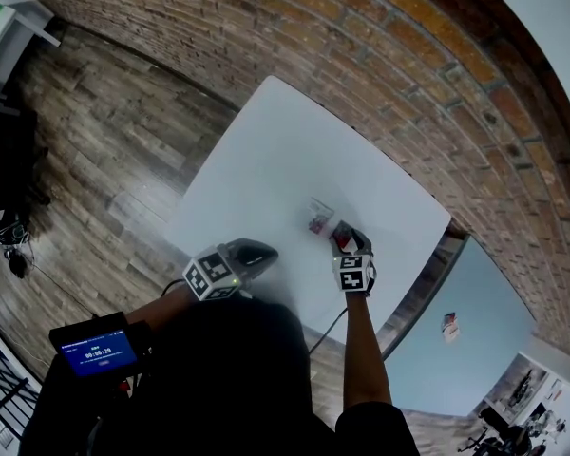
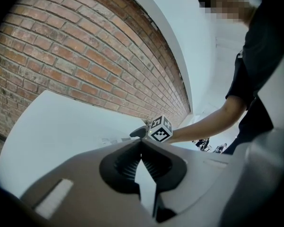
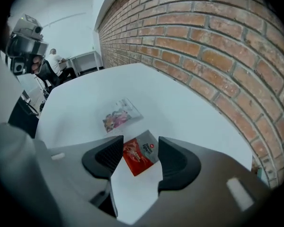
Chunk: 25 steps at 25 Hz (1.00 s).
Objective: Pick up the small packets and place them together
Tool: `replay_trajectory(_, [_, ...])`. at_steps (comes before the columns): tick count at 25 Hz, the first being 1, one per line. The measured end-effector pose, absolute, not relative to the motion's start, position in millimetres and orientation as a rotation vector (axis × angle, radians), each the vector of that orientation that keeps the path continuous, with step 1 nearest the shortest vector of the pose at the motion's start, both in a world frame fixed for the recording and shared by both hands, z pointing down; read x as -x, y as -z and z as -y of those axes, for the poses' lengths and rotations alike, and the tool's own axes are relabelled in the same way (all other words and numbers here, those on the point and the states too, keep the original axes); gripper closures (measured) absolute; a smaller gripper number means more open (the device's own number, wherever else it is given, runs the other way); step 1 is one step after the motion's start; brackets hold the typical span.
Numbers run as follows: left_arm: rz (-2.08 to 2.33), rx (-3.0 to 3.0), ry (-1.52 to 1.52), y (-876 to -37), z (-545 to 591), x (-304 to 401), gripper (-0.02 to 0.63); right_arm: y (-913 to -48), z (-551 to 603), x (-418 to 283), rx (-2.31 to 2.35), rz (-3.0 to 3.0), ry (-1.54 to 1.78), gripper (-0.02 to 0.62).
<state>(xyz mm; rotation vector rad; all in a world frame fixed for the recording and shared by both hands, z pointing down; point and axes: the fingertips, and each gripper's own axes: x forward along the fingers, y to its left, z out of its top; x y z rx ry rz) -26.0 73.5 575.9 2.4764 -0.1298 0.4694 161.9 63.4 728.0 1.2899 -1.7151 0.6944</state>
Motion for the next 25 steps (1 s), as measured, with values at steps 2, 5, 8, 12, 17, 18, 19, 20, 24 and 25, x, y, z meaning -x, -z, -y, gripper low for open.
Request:
replay_trajectory(2, [0.13,-2.474,-0.475,-576.9,-74.6,26.4,0.604,-735.9,-66.5,-163.8,-1.267,1.703,-0.722,0.36])
replay_trajectory(5, [0.142,-2.471,-0.478,-577.6,-74.6,26.8,0.604,-750.8,-69.5,-163.0,-1.229,1.685,-0.744,0.36])
replay_trajectory(8, [0.14,-2.478,-0.48,-576.7,-71.4,26.1,0.604,-756.0,-61.9,-155.7,-1.218,1.694,-0.74,0.362])
replay_trajectory(12, [0.133,-2.473,-0.47,-570.0,-79.4,19.3,0.604,-748.1,-64.0,-147.0,-1.209,1.709,-0.714,0.364])
replay_trajectory(17, [0.13,-2.478,-0.47,-569.1,-84.1,17.6,0.604,-743.3,-64.0,-145.0,-1.213,1.732,-0.692,0.364])
replay_trajectory(18, [0.131,-2.479,-0.465,-567.9,-83.7,17.4,0.604,-740.3,-64.4,-146.3,-1.215,1.733,-0.68,0.362])
replay_trajectory(19, [0.135,-2.48,-0.456,-566.7,-82.7,17.2,0.604,-735.9,-65.6,-148.5,-1.222,1.732,-0.668,0.36])
replay_trajectory(20, [0.138,-2.48,-0.446,-565.0,-81.4,17.2,0.604,-730.5,-67.6,-151.2,-1.235,1.729,-0.655,0.359])
replay_trajectory(24, [0.136,-2.478,-0.426,-560.2,-77.5,18.4,0.604,-706.8,-80.3,-156.1,-1.316,1.734,-0.655,0.357])
replay_trajectory(25, [0.133,-2.481,-0.423,-559.2,-77.2,18.9,0.604,-698.6,-82.8,-153.8,-1.346,1.748,-0.667,0.357])
